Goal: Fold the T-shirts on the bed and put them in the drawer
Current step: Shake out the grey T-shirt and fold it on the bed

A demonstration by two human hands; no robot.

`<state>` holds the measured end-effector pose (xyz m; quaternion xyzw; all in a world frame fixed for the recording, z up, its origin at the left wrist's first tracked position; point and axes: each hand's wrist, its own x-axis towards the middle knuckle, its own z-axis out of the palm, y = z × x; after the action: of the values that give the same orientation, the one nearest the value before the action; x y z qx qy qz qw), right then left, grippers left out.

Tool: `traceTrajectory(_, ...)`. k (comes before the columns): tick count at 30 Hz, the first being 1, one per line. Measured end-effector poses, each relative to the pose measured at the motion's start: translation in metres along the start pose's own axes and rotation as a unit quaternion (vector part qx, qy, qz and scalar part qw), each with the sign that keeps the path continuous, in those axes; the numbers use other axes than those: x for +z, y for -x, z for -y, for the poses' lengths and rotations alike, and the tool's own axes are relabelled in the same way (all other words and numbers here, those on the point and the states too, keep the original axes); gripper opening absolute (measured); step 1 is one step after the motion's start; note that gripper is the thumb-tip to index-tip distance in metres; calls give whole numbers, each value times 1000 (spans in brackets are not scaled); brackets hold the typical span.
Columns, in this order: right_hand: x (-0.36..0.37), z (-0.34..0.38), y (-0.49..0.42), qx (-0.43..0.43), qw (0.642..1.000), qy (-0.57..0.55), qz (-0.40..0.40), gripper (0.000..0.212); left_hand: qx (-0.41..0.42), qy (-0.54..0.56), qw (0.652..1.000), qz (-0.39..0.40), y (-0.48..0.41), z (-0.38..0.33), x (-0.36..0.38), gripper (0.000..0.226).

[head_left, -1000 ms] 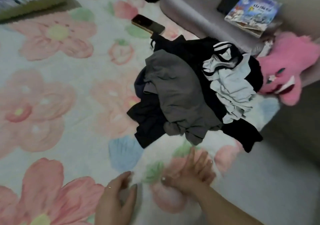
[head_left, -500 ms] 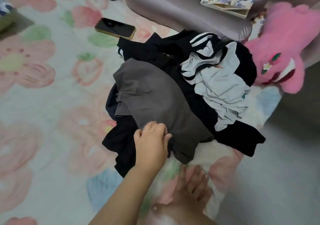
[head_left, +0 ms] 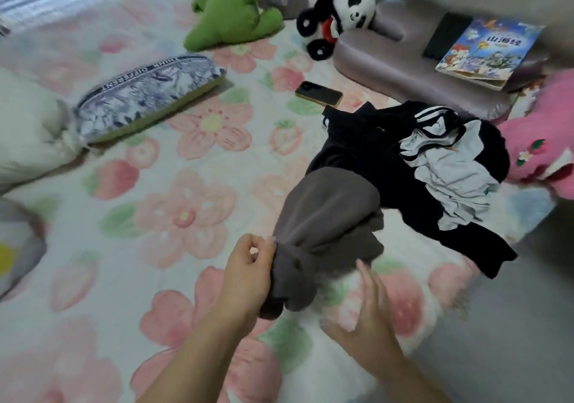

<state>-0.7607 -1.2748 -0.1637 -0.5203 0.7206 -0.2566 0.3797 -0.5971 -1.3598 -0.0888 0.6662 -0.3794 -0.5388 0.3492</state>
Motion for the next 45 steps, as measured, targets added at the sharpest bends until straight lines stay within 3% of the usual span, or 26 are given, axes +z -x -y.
traceTrajectory(5,2,118,38,-157,982,-47,91,60,-74,188,979,18,66,-41,-69,23)
traceTrajectory(7,-2,153,44,-156,979,-38,127,42,-70,233,970,12,89,-55,-101,22)
traceTrajectory(10,-11,201,59,-111,972,-113,175,36,-34,265,964,13,126,-74,-147,22)
traceTrajectory(14,-24,255,79,-122,957,-139,224,21,52,203,978,-7,177,-89,-203,44)
traceTrajectory(16,-29,289,90,-141,944,-139,265,20,95,134,985,-50,196,-97,-222,19)
traceTrajectory(19,-29,337,110,-146,922,-166,319,27,143,-6,977,-157,218,-109,-243,8)
traceTrajectory(20,-27,351,118,-146,916,-183,326,27,161,-42,972,-164,225,-114,-247,13)
traceTrajectory(23,-19,387,139,-142,902,-239,329,36,222,-100,968,-53,247,-129,-242,66)
traceTrajectory(25,-14,406,152,-155,902,-245,321,32,256,-90,961,-46,251,-134,-229,79)
traceTrajectory(28,-16,422,162,-230,895,-238,300,17,277,-2,952,-129,250,-138,-225,57)
traceTrajectory(30,-25,425,164,-280,867,-254,323,12,298,29,946,-122,253,-141,-233,39)
traceTrajectory(33,-40,421,163,-314,827,-281,371,29,309,90,944,-68,259,-149,-242,21)
traceTrajectory(35,-46,415,160,-302,814,-300,395,40,293,146,940,-100,260,-157,-241,11)
traceTrajectory(37,-47,403,160,-298,823,-266,403,34,269,185,931,-162,258,-164,-241,19)
traceTrajectory(39,-44,391,160,-325,860,-150,363,15,256,209,923,-198,257,-171,-241,16)
traceTrajectory(40,-42,385,160,-335,874,-108,335,17,251,220,921,-201,257,-172,-243,13)
traceTrajectory(43,-41,380,157,-315,901,-146,261,20,224,248,922,-197,261,-173,-249,9)
traceTrajectory(45,-48,386,152,-317,900,-187,233,20,198,229,927,-222,263,-170,-259,13)
